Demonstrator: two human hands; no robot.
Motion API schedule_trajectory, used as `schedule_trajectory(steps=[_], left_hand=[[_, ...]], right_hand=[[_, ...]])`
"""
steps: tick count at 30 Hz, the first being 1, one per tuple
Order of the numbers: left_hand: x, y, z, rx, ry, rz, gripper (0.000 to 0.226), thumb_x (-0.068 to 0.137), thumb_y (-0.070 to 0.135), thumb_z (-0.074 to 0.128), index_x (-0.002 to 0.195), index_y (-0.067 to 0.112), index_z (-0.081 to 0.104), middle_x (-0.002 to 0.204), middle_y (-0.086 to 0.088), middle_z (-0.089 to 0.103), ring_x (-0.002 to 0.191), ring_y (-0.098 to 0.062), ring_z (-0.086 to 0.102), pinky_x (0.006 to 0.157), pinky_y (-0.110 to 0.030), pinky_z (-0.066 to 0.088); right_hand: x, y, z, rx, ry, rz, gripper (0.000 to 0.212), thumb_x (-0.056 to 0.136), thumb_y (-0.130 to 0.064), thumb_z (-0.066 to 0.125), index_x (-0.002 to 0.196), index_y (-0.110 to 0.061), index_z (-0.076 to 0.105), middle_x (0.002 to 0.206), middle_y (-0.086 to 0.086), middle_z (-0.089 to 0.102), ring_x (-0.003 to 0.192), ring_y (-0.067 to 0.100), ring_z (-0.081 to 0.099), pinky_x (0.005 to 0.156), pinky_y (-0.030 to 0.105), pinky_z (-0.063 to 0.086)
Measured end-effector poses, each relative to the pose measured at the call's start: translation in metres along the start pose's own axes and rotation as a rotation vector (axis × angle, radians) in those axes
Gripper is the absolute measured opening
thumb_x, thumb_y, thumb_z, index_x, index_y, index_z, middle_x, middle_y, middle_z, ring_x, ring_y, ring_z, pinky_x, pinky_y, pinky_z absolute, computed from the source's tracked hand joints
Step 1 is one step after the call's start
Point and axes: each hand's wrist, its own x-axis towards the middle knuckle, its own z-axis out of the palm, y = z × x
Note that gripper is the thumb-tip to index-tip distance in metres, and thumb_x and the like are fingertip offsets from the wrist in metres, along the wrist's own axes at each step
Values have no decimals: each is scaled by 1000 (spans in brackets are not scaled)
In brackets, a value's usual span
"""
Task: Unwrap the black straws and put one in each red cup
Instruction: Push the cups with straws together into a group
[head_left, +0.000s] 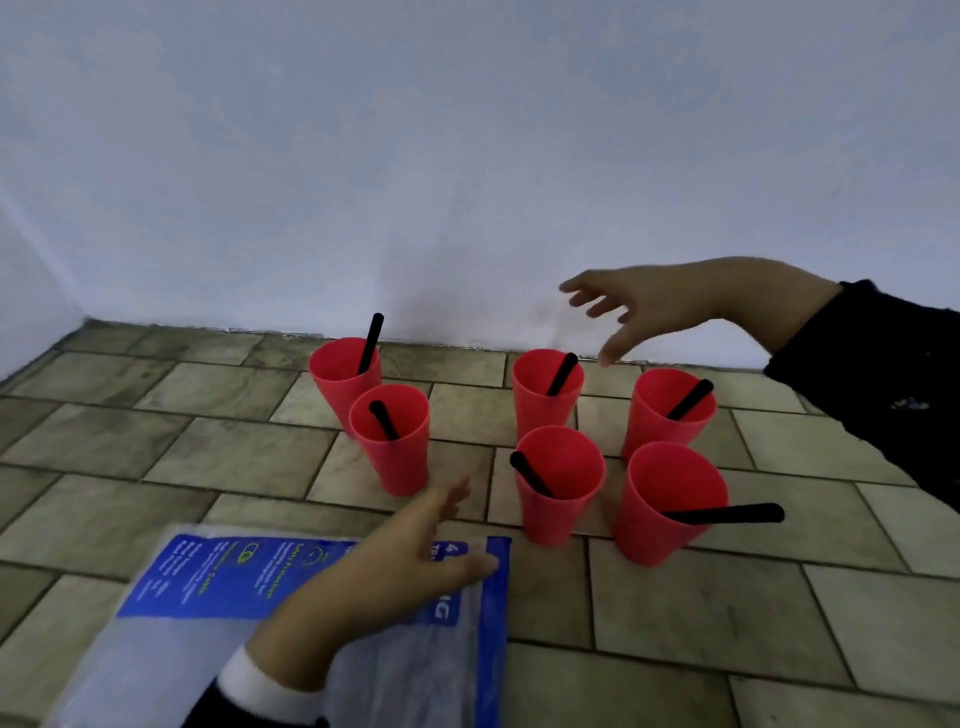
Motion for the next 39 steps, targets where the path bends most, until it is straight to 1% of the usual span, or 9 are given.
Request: schedule_trajectory(steps=[4, 11, 13, 18, 22, 25, 29, 35, 39], left_hand=[[-34, -8, -24, -198, -31, 13, 73, 66, 50, 72, 130, 31, 44, 127, 20, 57, 116, 10, 49, 90, -12, 45], [-55, -42, -70, -452, 277, 96, 67, 59, 56, 75, 112, 17, 63, 110, -3, 71, 104, -18, 66, 85, -29, 55], [-51, -49, -83, -544, 394, 115, 32, 80, 34, 64, 103, 12, 64, 99, -8, 73, 95, -20, 69, 79, -32, 56], [-8, -71, -114, -628, 646, 43, 23, 95, 4, 41, 91, 15, 60, 108, -18, 65, 90, -20, 66, 72, -29, 56], [37, -88, -136, -777, 542, -115, 28, 97, 17, 40, 120, 6, 51, 134, -18, 51, 112, -27, 56, 82, -35, 47], [57, -81, -149, -761, 470, -150, 45, 97, 30, 42, 136, 9, 38, 142, -14, 41, 127, -29, 42, 92, -43, 42], [76, -71, -165, -564, 321, -191, 51, 88, 46, 52, 131, 18, 46, 134, -10, 47, 120, -30, 46, 86, -48, 49], [99, -58, -175, -62, 265, -238, 30, 90, 44, 47, 108, 20, 53, 88, -5, 55, 75, -20, 52, 61, -28, 43], [117, -55, -173, -2, 291, -155, 26, 91, 30, 42, 83, 11, 58, 67, -7, 47, 52, -19, 37, 47, -21, 30]], right_hand=[[-49, 0, -18, 243, 299, 3, 57, 84, -14, 67, 135, -19, 41, 135, 2, 53, 118, 15, 56, 104, 37, 43], [-160, -49, -15, 495, 799, -125, 24, 93, -4, 51, 111, -18, 59, 102, 5, 69, 103, 24, 66, 85, 34, 57], [-190, -86, 4, 524, 867, -219, 20, 93, -6, 50, 98, -21, 62, 89, 6, 73, 91, 21, 70, 74, 31, 60], [-182, -155, 87, 524, 529, -221, 14, 88, -17, 57, 98, -13, 65, 87, 5, 74, 79, 10, 71, 71, 24, 58], [-107, -182, 168, 336, 310, 2, 37, 91, -29, 57, 126, -19, 52, 125, -3, 60, 110, 6, 57, 91, 16, 45], [-44, -187, 202, 431, 390, 166, 75, 82, -41, 66, 140, -12, 28, 145, 7, 37, 132, 20, 36, 100, 25, 31], [26, -177, 216, 593, 558, 279, 110, 64, -51, 78, 146, -14, 14, 148, 9, 28, 137, 26, 28, 107, 36, 31], [62, -174, 218, 676, 700, 186, 91, 62, -35, 83, 135, -19, 32, 134, 1, 47, 124, 18, 46, 101, 35, 44], [55, -167, 222, 728, 709, 174, 83, 60, -30, 83, 128, -22, 37, 125, -1, 52, 113, 14, 53, 96, 33, 48]])
